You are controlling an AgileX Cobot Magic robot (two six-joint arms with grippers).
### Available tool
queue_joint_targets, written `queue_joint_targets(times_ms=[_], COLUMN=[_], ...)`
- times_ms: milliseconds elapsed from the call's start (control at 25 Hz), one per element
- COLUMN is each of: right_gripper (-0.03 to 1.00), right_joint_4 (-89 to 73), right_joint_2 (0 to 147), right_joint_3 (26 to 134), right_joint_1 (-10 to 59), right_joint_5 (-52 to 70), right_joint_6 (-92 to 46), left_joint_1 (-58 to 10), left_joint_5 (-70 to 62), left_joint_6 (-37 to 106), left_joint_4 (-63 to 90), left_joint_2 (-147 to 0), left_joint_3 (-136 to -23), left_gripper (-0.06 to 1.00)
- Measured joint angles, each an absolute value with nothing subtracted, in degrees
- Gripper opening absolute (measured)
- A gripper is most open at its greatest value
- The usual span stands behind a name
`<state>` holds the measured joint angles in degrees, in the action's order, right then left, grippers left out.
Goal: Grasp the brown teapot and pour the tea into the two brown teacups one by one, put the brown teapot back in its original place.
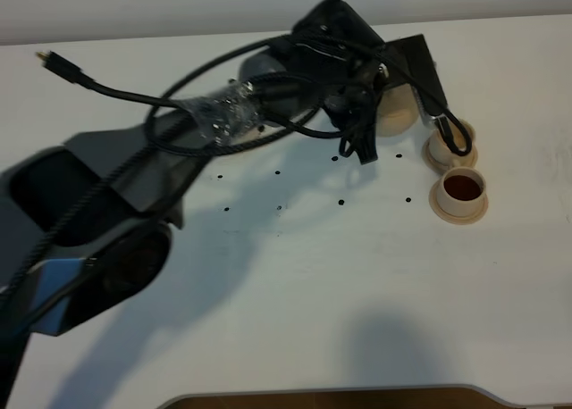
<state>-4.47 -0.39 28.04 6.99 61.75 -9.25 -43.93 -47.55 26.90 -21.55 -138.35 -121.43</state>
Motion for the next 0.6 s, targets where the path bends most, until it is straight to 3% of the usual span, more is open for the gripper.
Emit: queue_joint_targets(times_ms=[600], right_gripper=[0.44], right_joint_4=[-4.5], right_joint_2=[-0.4], right_joint_3=[28.0], right_joint_1=[7.0], right_joint_5=[61.7], right_joint_6=[-9.2], left_joint_1=[-47.5], left_joint_5=[-45.0], left_joint_6=[31.5], left_joint_4=[-36.6], left_joint_2=[-141.3], left_joint_3=[-125.5], left_gripper=[0.13])
